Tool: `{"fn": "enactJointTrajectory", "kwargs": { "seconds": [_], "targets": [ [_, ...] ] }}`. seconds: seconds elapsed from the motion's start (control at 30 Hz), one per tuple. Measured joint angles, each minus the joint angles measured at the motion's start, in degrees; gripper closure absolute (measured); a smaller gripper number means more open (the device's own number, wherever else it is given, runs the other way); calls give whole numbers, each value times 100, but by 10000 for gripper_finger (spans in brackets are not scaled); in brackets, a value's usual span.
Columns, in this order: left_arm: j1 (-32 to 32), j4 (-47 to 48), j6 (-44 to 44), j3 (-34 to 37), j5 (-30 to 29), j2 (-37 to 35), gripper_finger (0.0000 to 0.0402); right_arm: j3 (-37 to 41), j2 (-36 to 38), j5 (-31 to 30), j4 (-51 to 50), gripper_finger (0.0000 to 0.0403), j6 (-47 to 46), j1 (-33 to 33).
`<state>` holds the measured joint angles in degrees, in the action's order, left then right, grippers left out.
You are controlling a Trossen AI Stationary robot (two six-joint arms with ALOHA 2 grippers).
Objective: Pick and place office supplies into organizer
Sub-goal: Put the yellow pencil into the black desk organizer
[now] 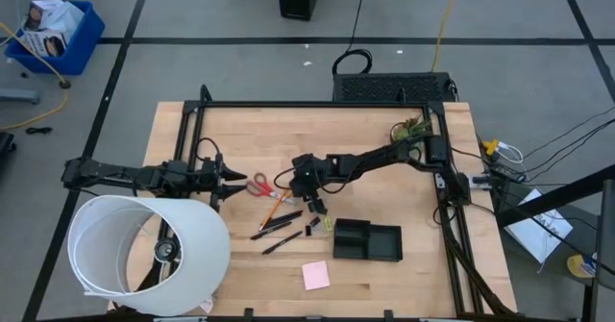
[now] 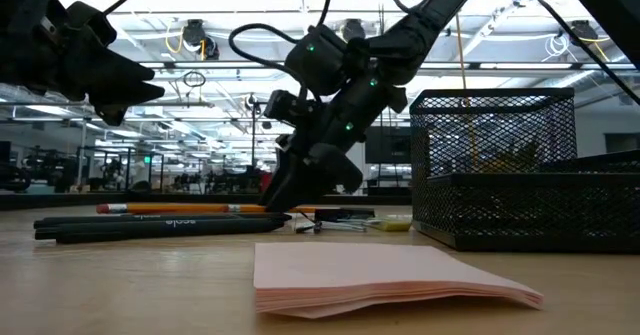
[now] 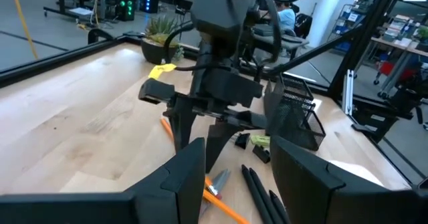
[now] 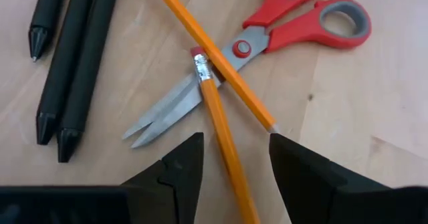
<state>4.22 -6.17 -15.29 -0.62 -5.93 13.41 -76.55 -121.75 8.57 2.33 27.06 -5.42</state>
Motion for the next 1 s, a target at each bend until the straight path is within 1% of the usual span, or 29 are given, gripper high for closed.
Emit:
{"fn": "enactJointTrajectory", "kwargs": {
  "seconds": [0.1,0.17,0.33,0.43,0.77,0.87,1.0],
  "targets": [
    [0,-3,0,0,0,-2,231,2,-2,126,3,241,-92,-37],
    [0,-2,0,0,0,-1,231,2,-4,221,0,250,-129,-58],
    [0,-5,-4,0,0,-1,231,11,-11,501,-16,292,-435,-101],
    [-1,-7,-4,0,0,-1,231,11,-11,512,-45,315,-498,-99],
    [-1,-9,-9,0,0,-2,231,15,-11,515,6,377,-535,-95],
    [-1,-9,-20,0,0,-2,231,17,-11,508,20,386,-538,-95],
    [-1,-8,-20,0,0,-2,231,17,-13,492,106,377,-806,-95]
  ]
}}
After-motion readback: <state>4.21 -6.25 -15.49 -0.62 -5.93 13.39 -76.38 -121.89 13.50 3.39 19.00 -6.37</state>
